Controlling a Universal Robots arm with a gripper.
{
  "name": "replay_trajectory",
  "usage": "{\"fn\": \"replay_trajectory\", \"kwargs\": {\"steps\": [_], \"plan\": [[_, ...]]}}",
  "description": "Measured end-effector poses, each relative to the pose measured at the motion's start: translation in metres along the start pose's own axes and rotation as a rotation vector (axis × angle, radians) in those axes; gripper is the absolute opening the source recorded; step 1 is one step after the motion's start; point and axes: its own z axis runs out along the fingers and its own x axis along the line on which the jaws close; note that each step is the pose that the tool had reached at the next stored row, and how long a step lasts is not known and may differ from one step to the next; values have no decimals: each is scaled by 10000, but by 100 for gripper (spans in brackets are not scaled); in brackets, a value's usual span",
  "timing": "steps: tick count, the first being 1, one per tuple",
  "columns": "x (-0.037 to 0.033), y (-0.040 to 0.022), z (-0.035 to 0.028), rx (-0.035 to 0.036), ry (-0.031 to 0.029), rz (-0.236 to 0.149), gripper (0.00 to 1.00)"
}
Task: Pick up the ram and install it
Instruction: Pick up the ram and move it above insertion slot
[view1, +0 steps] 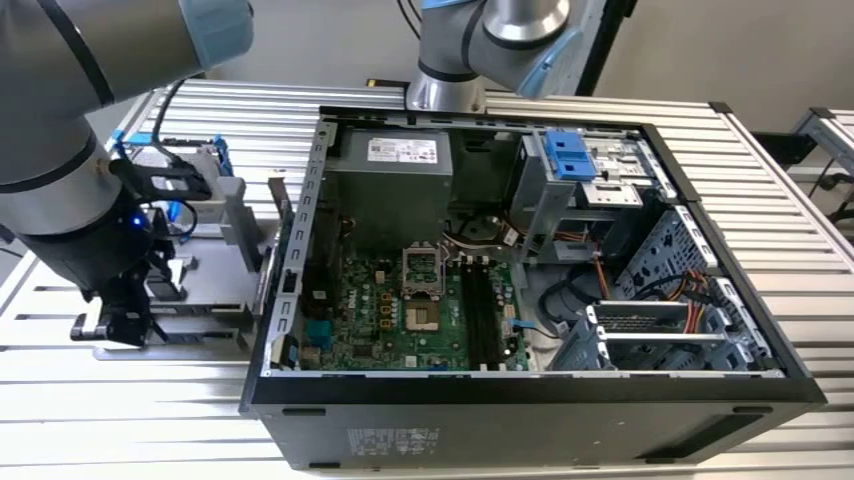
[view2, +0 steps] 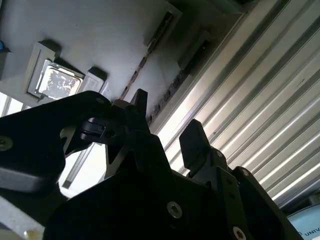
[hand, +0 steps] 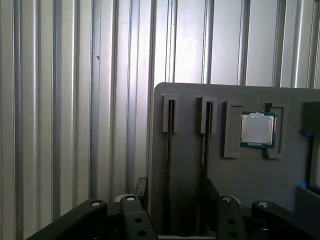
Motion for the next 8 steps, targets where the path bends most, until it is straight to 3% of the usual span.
{"fn": "replay_trajectory", "kwargs": {"steps": [8], "plan": [[5, 0, 128, 0, 1, 0, 100]]}}
